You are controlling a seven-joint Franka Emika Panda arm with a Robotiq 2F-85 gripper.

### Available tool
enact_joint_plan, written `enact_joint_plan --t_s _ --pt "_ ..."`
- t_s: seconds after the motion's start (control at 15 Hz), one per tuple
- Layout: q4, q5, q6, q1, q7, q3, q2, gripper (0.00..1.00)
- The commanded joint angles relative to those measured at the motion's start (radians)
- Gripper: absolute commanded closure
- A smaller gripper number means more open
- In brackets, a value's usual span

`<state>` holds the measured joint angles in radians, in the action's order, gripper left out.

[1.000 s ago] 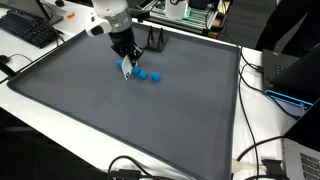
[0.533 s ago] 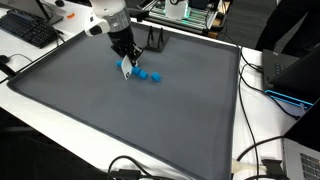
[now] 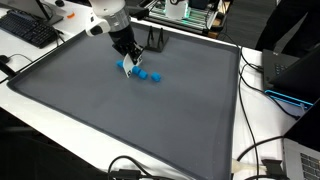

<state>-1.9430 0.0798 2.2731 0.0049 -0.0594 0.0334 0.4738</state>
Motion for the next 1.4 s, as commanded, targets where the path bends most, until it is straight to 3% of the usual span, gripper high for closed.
enact_joint_plan --t_s 0.0,0.73,1.33 --pt "-0.011 0.017 -0.032 -0.014 -0.01 0.007 -0.023 0.99" --pt "-0.029 0.003 -0.008 -0.032 -0.007 -0.019 -0.092 0.99" --pt "-0.042 -0.005 0.02 -0.034 -0.005 -0.026 -0.065 0.99"
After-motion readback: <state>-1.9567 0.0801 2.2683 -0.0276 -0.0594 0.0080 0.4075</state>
